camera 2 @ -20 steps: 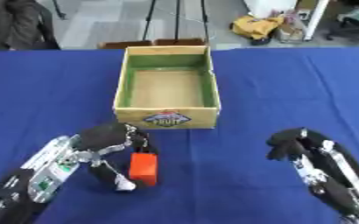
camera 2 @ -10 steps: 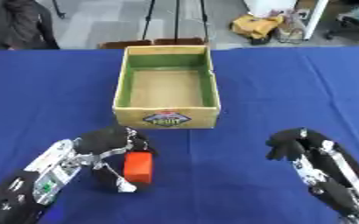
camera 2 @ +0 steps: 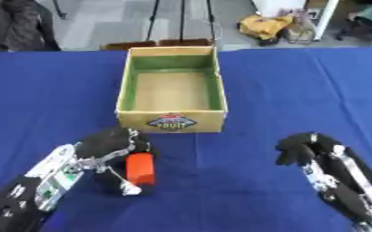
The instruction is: Pick up objects on the table and place them in the box.
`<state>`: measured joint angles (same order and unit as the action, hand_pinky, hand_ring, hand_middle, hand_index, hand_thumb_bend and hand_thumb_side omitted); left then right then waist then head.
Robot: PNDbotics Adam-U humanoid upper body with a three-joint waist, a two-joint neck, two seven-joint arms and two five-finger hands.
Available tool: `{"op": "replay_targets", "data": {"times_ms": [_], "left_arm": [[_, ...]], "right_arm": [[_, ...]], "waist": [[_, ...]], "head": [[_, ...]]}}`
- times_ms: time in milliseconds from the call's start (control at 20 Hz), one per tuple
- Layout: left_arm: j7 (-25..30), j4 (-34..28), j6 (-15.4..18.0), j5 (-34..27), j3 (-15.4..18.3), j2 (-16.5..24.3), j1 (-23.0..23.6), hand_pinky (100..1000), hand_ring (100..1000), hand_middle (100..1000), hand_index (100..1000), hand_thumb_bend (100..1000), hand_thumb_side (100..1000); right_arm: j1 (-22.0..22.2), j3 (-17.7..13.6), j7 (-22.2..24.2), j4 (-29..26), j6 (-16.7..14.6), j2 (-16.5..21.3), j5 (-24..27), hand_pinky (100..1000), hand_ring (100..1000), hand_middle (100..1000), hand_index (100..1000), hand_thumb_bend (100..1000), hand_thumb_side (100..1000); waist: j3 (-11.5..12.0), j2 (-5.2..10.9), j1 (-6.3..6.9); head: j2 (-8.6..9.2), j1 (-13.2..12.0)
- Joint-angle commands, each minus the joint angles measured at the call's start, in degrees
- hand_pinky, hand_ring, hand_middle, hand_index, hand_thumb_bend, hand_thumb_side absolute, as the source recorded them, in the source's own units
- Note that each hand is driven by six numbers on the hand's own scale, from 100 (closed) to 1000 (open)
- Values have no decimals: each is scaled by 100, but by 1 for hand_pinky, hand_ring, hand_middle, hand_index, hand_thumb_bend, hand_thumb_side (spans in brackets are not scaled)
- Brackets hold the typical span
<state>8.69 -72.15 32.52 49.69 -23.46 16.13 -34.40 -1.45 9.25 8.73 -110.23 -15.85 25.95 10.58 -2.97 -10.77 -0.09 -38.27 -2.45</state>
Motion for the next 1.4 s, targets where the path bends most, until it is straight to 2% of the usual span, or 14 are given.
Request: {"op": "replay_targets", "data": {"times_ms": [50, 400, 750, 1000, 1150, 1400], "left_arm": [[-137, 5, -87, -9, 87, 53, -36, 181, 232, 261, 524, 100, 201], [89, -397, -175, -409, 119, 300, 14, 123, 191, 223, 483, 100, 225], [466, -1373, -285, -1099, 166, 904, -156, 123, 192, 224, 483, 100, 201], [587, -1973, -545, -1611, 210, 1399, -524, 123, 196, 226, 483, 100, 171], [653, -2018, -727, -1931, 260, 1569, -823, 123, 196, 226, 482, 100, 163], [846, -1668, -965, -2479, 422, 1608, -1345, 127, 202, 231, 487, 100, 146]], "right_arm": [[-24, -15, -25, -89, -2, 123, -32, 761, 526, 413, 695, 100, 590], [-17, -19, -31, -76, 2, 134, -36, 760, 526, 413, 694, 100, 590], [5, -28, -41, -58, 10, 151, -35, 760, 526, 413, 694, 100, 589], [20, -31, -44, -56, 16, 167, -30, 760, 526, 413, 694, 100, 589], [24, -30, -44, -56, 18, 167, -30, 761, 526, 413, 694, 100, 590], [-1, -16, -39, -64, 17, 158, -30, 761, 526, 413, 694, 100, 591]], "waist": [[-1, 62, -1], [2, 89, 29], [15, 137, 82], [6, 171, 117], [-15, 173, 119], [-59, 141, 101]], "head": [[-31, 10], [-28, 22], [-24, 78], [-2, 126], [29, 136], [79, 99]]}}
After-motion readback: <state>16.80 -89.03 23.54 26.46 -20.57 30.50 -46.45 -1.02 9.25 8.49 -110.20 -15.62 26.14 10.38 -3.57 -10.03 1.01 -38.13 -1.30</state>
